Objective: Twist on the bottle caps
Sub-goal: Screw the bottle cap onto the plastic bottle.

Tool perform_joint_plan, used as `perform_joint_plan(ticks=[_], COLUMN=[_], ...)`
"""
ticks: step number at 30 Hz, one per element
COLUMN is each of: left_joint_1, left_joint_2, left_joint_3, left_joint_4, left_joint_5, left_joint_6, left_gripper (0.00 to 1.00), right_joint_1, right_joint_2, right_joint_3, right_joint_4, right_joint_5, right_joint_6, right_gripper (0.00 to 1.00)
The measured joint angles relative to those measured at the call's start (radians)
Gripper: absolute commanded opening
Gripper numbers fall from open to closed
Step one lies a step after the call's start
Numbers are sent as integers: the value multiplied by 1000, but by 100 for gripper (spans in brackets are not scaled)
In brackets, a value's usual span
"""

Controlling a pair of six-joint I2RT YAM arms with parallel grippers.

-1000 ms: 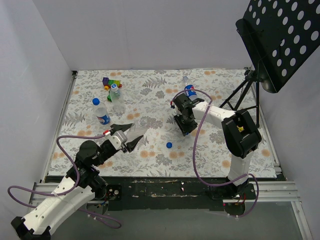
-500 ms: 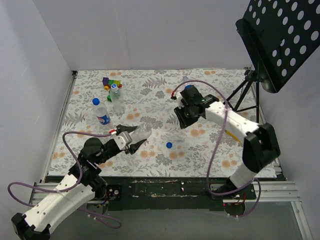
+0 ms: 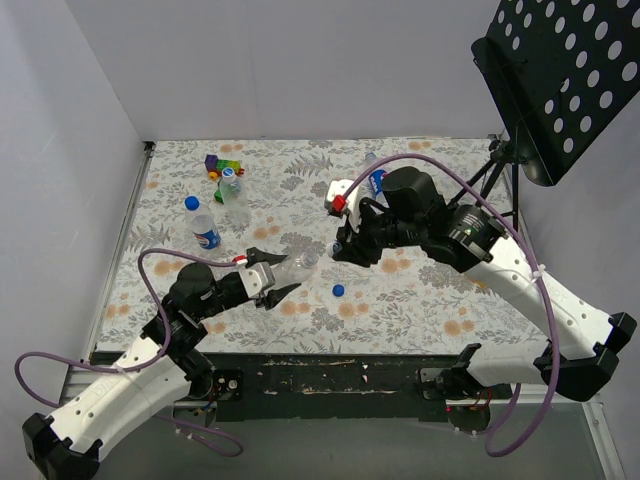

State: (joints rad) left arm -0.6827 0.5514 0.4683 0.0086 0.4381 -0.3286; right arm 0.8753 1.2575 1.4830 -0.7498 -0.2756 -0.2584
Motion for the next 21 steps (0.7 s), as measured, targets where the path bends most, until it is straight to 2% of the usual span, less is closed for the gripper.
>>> perform_joint_plan(ticks=[3,21], left_joint_1=[0,0], left_joint_2=[16,79], left_joint_3=[22,87], left_joint_4=[-25,-116], left_joint_5=[19,81], left_joint_6=[11,44], left_gripper=[39,38], right_joint_1=[46,89], right_joint_2=[-10,-6], right_joint_3=[26,49], right_joint_4=[-18,-40], right_joint_5=[-45,-109], right_joint_6=[-40,-124], right_gripper=[25,25])
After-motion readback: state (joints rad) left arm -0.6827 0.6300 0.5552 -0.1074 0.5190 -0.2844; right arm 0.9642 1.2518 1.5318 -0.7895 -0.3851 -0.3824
